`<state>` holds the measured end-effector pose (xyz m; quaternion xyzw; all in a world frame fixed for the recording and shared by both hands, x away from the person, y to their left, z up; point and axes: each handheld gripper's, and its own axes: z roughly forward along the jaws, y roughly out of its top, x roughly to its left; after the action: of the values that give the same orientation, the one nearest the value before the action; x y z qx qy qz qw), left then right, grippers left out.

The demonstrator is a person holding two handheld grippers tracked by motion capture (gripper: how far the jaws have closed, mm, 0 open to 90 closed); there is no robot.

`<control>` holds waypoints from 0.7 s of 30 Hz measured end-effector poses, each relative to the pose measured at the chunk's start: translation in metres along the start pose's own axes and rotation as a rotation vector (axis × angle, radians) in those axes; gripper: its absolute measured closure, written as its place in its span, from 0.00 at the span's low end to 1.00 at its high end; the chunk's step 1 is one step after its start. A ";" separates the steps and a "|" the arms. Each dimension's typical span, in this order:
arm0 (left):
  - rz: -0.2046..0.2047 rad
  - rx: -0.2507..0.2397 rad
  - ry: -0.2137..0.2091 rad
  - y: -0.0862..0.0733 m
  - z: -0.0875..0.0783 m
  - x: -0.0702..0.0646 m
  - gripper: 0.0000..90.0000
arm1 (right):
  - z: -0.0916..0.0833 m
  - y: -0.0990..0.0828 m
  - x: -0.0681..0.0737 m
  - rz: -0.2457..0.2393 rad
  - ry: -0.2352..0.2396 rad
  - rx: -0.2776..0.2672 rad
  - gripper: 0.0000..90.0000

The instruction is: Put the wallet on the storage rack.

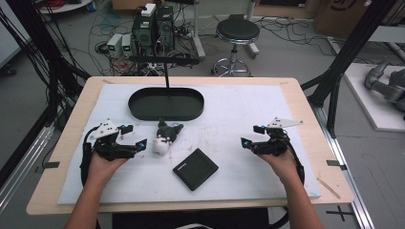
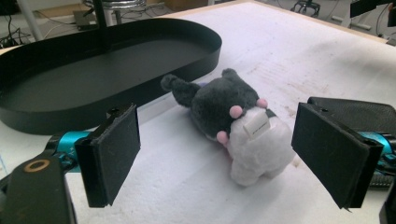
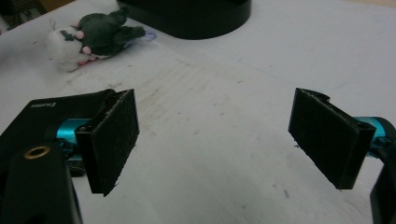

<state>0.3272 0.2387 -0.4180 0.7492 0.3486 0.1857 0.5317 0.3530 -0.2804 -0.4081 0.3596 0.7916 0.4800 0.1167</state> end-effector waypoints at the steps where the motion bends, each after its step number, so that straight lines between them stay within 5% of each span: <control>1: -0.001 0.002 0.000 0.000 0.000 0.000 0.17 | 0.005 0.001 0.004 -0.001 0.025 0.004 0.18; 9: -0.004 0.006 -0.007 -0.002 0.002 0.000 0.17 | 0.054 0.001 0.044 -0.034 0.153 0.142 0.18; 21: 0.007 0.013 -0.007 -0.002 0.005 -0.003 0.17 | 0.090 -0.006 0.070 -0.016 0.212 0.282 0.20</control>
<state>0.3276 0.2341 -0.4215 0.7545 0.3455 0.1828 0.5273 0.3476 -0.1735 -0.4475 0.3134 0.8618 0.3986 -0.0150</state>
